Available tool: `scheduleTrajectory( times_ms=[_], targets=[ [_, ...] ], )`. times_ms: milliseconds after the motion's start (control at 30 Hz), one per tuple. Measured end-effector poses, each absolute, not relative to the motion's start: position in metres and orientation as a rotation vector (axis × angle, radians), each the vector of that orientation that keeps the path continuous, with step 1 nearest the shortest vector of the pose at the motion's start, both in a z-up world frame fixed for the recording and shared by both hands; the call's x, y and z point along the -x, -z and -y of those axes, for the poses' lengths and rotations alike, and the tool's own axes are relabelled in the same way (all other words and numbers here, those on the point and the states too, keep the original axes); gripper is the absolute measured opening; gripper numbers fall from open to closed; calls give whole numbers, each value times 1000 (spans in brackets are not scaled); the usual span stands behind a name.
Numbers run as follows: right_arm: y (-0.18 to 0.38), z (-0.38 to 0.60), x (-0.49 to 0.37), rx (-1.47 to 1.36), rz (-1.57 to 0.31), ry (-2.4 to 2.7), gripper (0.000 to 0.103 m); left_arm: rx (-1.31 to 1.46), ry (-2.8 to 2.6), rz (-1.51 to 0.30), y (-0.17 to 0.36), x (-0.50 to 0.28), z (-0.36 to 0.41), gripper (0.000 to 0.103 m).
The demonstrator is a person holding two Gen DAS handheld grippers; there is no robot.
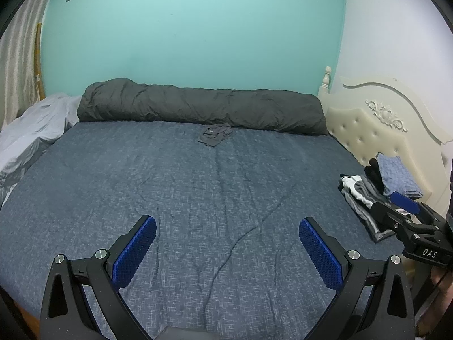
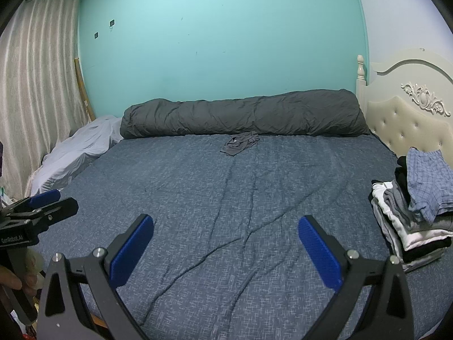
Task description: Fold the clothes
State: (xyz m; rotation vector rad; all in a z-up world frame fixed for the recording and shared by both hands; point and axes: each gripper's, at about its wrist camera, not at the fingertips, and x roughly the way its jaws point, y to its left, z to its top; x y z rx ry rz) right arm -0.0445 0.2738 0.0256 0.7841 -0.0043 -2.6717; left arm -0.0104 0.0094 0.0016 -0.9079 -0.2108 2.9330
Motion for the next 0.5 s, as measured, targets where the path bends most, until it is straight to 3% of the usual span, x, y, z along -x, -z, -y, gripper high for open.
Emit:
scheduleTrajectory(
  times_ms=[500],
  targets=[
    [-20,-274,49,-798,2,2672,103,918,-2916,220,3,13,-13,103]
  ],
)
